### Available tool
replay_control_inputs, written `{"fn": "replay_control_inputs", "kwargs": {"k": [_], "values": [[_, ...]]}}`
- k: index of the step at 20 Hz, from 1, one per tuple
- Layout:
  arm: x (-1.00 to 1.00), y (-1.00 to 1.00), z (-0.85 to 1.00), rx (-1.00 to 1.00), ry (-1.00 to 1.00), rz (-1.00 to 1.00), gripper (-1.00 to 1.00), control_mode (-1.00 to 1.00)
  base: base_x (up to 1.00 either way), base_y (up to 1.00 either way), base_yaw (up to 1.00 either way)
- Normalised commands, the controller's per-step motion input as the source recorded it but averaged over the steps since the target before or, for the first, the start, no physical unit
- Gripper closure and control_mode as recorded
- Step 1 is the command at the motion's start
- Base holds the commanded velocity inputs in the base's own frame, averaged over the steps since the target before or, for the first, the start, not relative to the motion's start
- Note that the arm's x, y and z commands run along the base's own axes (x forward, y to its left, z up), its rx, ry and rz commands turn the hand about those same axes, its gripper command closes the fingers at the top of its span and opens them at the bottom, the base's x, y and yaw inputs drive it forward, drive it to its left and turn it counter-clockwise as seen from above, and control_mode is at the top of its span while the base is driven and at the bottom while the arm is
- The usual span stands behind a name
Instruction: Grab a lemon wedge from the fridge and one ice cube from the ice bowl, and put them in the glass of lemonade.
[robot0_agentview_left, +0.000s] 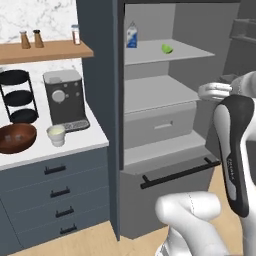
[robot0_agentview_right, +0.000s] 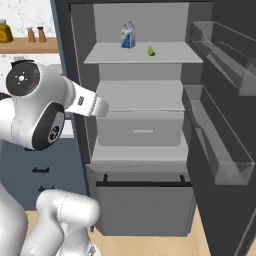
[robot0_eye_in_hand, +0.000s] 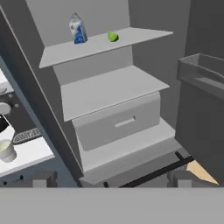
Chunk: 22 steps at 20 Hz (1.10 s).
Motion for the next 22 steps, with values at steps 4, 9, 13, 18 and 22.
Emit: {"fn": "replay_control_inputs", "kwargs": {"k": [4,9,13,18,22], "values": [[0.0,0.0,0.0,0.0,0.0,0.0,-1.0,1.0,0.53,-0.18,-0.15],[0.0,0.0,0.0,0.0,0.0,0.0,-1.0,1.0,0.04,-0.41,-0.03],[0.0,0.0,0.0,0.0,0.0,0.0,-1.0,1.0,0.45,-0.07,0.0],[0.0,0.0,0.0,0.0,0.0,0.0,-1.0,1.0,0.75,0.0,0.0],[0.0,0.0,0.0,0.0,0.0,0.0,-1.0,1.0,0.84,-0.08,0.0]]}}
